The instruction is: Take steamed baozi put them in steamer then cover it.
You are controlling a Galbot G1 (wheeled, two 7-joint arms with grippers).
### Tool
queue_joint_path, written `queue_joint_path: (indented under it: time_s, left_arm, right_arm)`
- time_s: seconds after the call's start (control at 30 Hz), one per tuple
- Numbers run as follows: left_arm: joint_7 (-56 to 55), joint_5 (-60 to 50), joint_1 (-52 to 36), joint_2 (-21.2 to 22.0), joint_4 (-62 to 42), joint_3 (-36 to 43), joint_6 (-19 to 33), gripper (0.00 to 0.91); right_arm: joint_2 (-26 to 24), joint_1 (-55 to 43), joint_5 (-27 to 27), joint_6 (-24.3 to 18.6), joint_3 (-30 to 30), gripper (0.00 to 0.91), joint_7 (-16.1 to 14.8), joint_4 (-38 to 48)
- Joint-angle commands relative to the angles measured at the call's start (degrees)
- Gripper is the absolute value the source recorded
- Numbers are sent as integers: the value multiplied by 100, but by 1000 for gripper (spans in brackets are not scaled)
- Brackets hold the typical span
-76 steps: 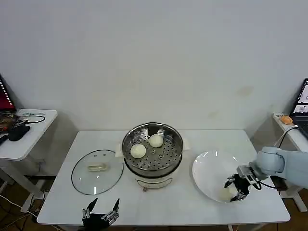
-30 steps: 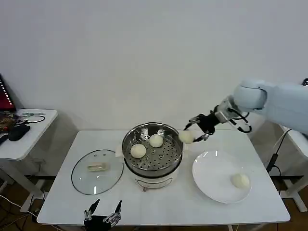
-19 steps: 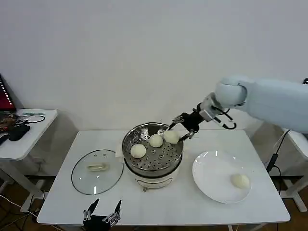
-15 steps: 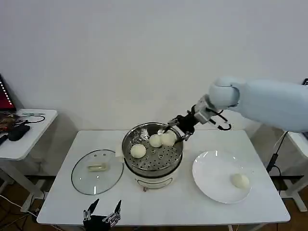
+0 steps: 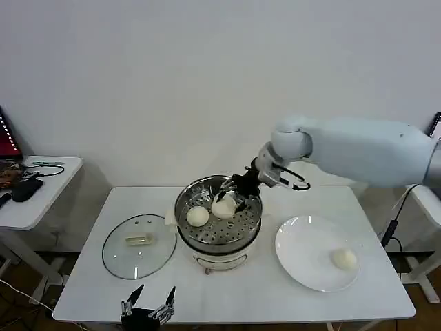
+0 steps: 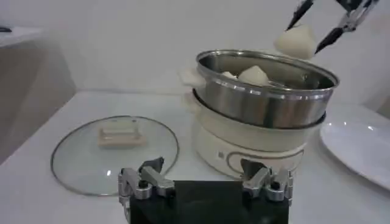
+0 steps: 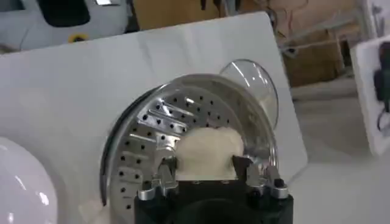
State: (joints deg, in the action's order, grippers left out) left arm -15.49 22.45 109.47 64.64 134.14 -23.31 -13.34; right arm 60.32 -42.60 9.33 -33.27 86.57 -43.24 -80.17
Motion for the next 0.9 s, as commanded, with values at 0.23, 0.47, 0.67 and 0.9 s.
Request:
queue_joint_path:
  time_s: [0.23,0.47,0.67,0.9]
  left_arm:
    - [2,5,-23,-3,-14,2,-7,907]
    - [3,6,-2,-14,-15,-6,-7,907]
    - [2,5,-9,-13,-2,-2,-11,907]
    - [5,6,6,-12,4,0,-8,907]
  right_arm:
    - [327,310,-1003,-319,-168,635,155,34]
    - [346,476,-1328,-371,-201,635,189,45]
    - [340,591,-1579,-432,-277,635,237,39]
    - [356,713,-1805,-486,-306,635,278,101]
